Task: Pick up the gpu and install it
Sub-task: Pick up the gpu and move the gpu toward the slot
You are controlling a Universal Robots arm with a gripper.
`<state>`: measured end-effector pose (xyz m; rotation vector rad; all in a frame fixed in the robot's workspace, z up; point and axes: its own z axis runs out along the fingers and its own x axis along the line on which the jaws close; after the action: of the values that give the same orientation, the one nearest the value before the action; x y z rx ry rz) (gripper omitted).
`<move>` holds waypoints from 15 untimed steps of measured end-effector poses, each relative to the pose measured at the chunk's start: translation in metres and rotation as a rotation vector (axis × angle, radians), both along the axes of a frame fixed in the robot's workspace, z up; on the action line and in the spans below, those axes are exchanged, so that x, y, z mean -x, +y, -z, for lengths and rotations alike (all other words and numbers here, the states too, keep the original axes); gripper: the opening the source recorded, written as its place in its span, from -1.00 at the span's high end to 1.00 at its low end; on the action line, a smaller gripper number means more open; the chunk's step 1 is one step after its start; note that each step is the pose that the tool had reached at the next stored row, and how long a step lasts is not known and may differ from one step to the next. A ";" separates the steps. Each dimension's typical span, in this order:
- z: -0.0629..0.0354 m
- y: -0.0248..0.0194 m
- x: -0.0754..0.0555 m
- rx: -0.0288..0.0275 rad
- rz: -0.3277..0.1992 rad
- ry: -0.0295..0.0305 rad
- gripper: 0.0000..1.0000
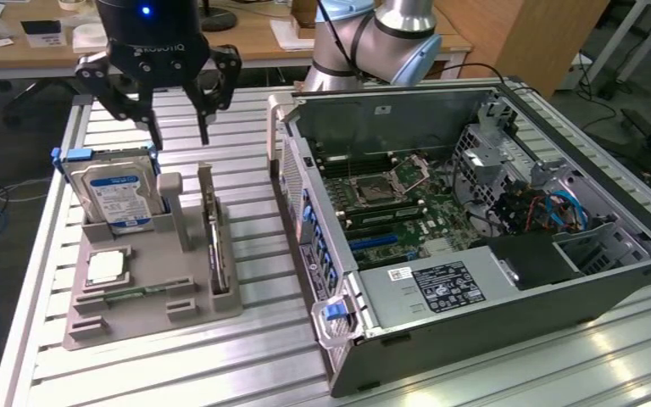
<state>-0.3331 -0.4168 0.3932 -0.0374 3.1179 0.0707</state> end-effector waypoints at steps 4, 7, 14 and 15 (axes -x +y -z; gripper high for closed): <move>0.0014 0.0000 0.001 0.0000 0.006 -0.0002 -0.17; 0.0055 0.0000 0.001 0.0000 0.038 -0.0003 -0.29; 0.0155 -0.0001 0.001 0.0001 0.052 -0.0003 -0.29; 0.0172 -0.0004 0.001 0.0001 0.052 -0.0003 -0.29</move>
<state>-0.3341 -0.4172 0.3760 0.0432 3.1164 0.0696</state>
